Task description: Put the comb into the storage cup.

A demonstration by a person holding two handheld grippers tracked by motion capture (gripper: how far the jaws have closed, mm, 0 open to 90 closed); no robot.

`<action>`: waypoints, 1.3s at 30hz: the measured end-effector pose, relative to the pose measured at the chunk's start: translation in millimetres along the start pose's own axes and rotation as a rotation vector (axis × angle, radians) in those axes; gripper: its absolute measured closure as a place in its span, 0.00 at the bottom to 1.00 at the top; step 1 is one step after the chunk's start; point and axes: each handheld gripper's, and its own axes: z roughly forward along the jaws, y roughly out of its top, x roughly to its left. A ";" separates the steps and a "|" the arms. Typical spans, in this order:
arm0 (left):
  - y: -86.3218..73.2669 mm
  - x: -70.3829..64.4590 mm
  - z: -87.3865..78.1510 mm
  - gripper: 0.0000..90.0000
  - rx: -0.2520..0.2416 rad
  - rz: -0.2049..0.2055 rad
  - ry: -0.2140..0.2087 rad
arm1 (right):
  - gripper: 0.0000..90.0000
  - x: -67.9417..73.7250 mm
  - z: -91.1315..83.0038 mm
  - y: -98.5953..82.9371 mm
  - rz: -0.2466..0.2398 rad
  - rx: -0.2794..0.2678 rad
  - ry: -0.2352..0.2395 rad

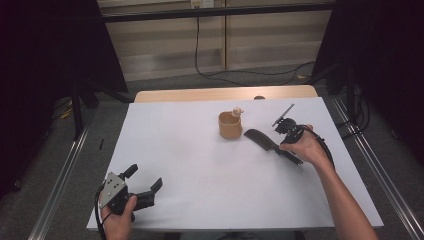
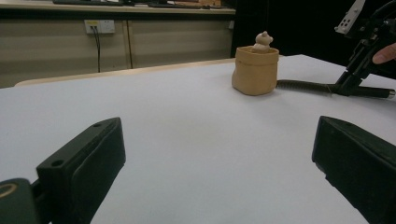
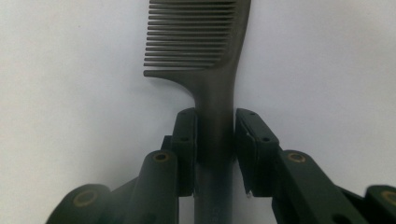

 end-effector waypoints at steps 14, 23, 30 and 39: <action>-0.3 0.5 -0.2 0.03 0.003 0.003 0.001 | 0.81 -0.1 -0.4 0.8 0.013 0.005 -0.004; -0.1 1.6 -0.8 0.03 0.005 0.006 0.002 | 0.82 -1.8 -2.4 -0.8 0.032 -0.007 0.011; -0.2 1.4 -0.5 0.03 0.006 0.006 0.009 | 0.82 1.9 -11.8 -3.7 0.022 -0.041 -0.011; -0.1 0.9 -0.4 0.03 0.005 0.007 0.010 | 0.82 -3.8 -20.6 -13.5 0.076 -0.108 -0.010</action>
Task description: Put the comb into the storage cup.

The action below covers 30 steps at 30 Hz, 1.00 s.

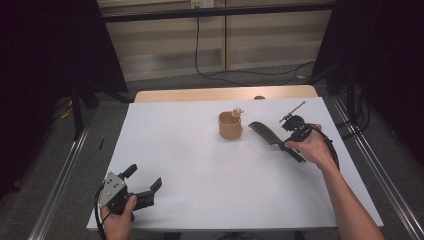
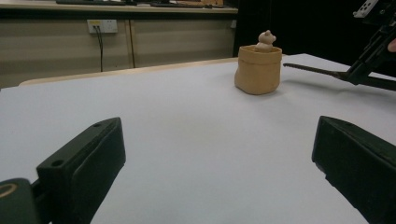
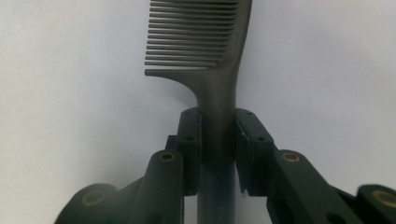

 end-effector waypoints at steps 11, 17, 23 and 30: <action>-0.1 0.3 -0.3 0.03 0.000 0.000 0.004 | 0.82 2.1 -7.4 -8.8 0.024 -0.119 0.025; -0.1 0.9 -0.7 0.03 0.002 0.002 0.003 | 0.82 4.3 -10.5 -12.4 0.031 -0.183 0.022; -0.4 0.7 -0.5 0.03 0.000 0.001 0.004 | 0.82 3.4 -9.5 -18.1 0.067 -0.257 0.002; -0.9 0.5 0.8 0.03 0.001 -0.001 0.010 | 0.82 7.9 -8.1 -23.2 0.069 -0.309 -0.005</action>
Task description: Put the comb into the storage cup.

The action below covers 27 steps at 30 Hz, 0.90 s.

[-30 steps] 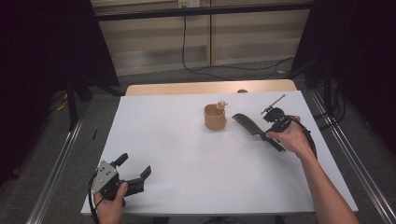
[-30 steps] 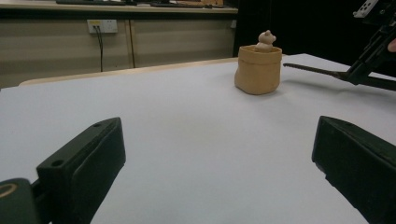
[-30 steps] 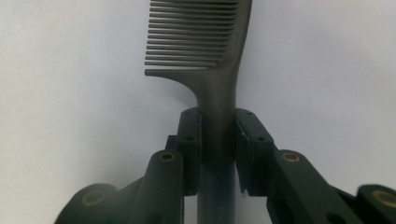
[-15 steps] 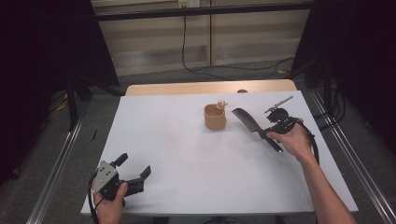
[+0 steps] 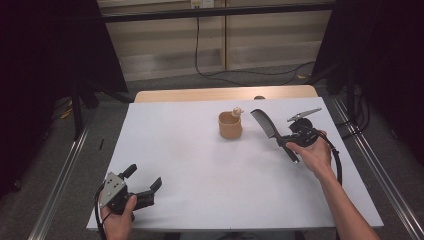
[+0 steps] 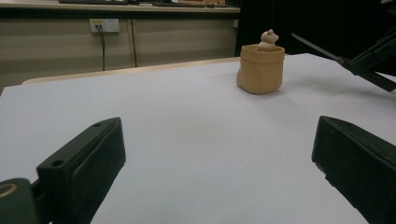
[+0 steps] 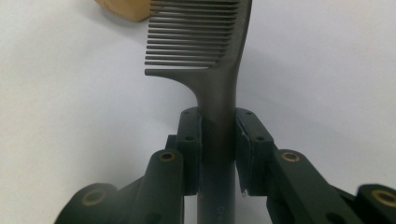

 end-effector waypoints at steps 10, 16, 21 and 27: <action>1.0 -0.8 -2.5 0.03 -0.010 0.006 0.008 | 0.82 -0.2 -6.0 -3.9 0.050 -0.123 0.040; 1.3 -0.8 -3.2 0.03 -0.013 0.006 0.005 | 0.81 -2.1 -8.6 -7.2 0.073 -0.197 0.080; 1.8 -0.3 -3.5 0.03 -0.015 0.009 0.006 | 0.82 -1.7 -13.3 -9.3 0.070 -0.264 0.082; 1.6 -0.7 -3.0 0.03 -0.012 0.003 -0.001 | 0.81 -1.1 -17.7 -9.1 0.056 -0.326 0.089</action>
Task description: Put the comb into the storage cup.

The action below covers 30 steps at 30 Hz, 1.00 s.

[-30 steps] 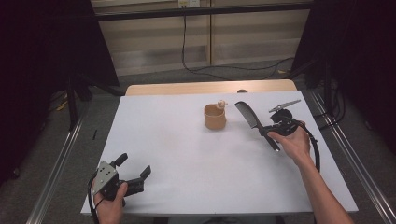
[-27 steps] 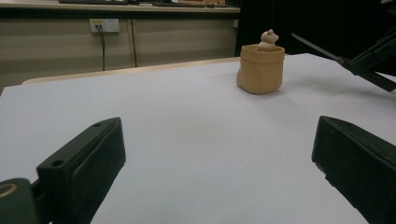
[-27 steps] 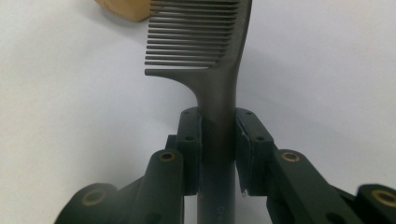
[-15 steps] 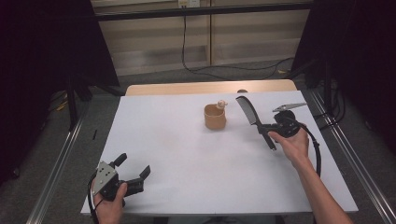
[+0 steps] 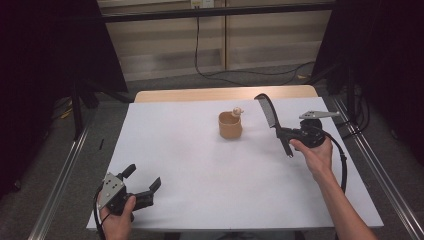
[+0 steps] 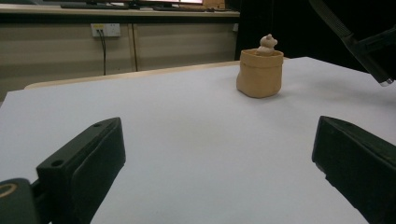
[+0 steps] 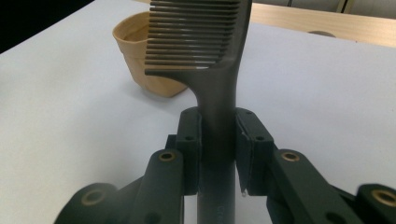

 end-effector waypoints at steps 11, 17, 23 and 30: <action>0.7 0.3 -0.3 0.03 -0.004 0.006 -0.005 | 0.81 5.4 -7.4 4.4 -0.047 -0.142 0.003; 0.4 -0.8 1.1 0.03 -0.002 0.000 -0.013 | 0.81 7.2 -10.4 7.9 -0.061 -0.203 0.024; 0.6 0.4 -0.3 0.03 -0.010 0.000 -0.008 | 0.81 13.1 -6.8 11.8 -0.094 -0.214 0.028; 1.4 0.1 -1.2 0.03 -0.019 -0.005 -0.021 | 0.81 20.1 -5.0 20.8 -0.099 -0.252 0.047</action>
